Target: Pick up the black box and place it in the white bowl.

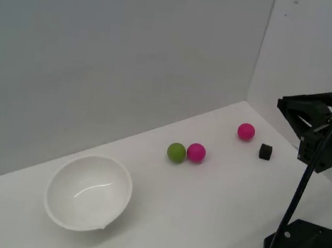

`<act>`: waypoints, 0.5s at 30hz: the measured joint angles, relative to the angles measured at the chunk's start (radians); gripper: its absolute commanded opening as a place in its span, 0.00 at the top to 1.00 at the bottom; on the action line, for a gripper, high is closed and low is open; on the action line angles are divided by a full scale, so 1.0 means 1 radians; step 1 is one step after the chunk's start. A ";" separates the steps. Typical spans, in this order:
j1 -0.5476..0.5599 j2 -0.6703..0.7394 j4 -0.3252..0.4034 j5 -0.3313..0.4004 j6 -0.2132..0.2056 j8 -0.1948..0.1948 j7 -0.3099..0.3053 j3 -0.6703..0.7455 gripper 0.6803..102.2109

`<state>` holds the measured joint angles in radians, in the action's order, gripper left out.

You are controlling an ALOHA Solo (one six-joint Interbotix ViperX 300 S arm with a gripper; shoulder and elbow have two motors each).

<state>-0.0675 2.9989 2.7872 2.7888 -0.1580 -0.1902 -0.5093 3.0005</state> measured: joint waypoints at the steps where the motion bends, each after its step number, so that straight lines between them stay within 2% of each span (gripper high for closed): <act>1: 0.002 0.037 0.006 0.006 0.000 0.000 -0.002 0.032 0.98; 4: 0.012 0.138 0.014 0.014 0.002 -0.005 0.000 0.140 0.98; 15: 0.014 0.133 0.017 0.017 0.002 -0.003 -0.002 0.133 0.98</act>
<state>-0.0537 3.1324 2.8041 2.8057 -0.1565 -0.1933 -0.5108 3.1339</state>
